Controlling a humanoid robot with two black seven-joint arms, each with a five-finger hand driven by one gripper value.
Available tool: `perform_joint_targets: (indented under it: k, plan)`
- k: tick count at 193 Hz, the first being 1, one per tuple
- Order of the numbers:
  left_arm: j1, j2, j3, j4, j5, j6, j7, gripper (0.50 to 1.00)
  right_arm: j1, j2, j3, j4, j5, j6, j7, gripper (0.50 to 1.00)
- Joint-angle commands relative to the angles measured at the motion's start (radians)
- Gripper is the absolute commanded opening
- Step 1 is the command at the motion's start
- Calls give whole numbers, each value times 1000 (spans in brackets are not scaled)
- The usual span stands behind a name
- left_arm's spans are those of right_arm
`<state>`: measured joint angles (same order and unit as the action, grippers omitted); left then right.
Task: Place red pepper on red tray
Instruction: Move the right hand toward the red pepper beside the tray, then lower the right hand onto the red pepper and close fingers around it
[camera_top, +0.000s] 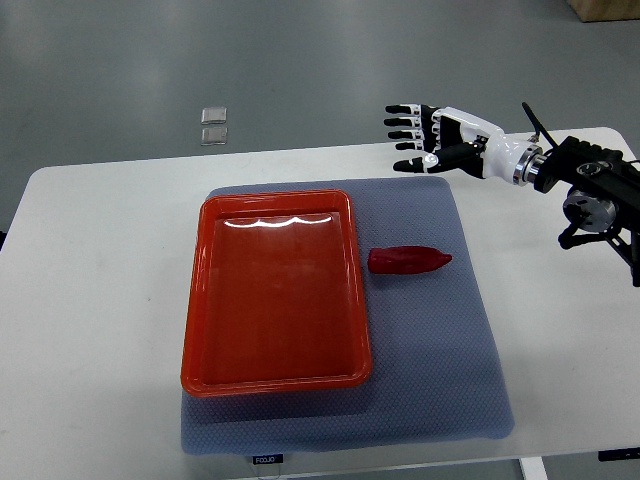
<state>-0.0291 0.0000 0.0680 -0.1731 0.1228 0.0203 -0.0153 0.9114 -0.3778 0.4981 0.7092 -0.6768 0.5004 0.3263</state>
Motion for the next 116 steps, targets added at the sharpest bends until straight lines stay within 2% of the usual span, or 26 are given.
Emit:
perform_joint_targets:
  k: [1, 31, 71, 87, 103, 116]
  plan:
    - [0, 0, 1, 1, 0, 0, 0, 1000, -5, -24, -3, 56, -184, 14, 26, 917]
    - [0, 0, 0, 0, 0, 0, 0, 1000, -5, -62, -62, 112, -474, -3, 62, 917]
    - [0, 0, 0, 0, 0, 0, 0, 1000, 6, -61, -102, 128, -633, -28, 63, 917]
    - [0, 0, 0, 0, 0, 0, 0, 1000, 6, -46, -124, 130, -696, -85, 54, 915]
    - [0, 0, 1, 0, 0, 0, 0, 1000, 4, -23, -167, 130, -745, -201, 25, 915]
    - [0, 0, 1, 0, 0, 0, 0, 1000, 4, -9, -202, 130, -747, -238, 2, 913]
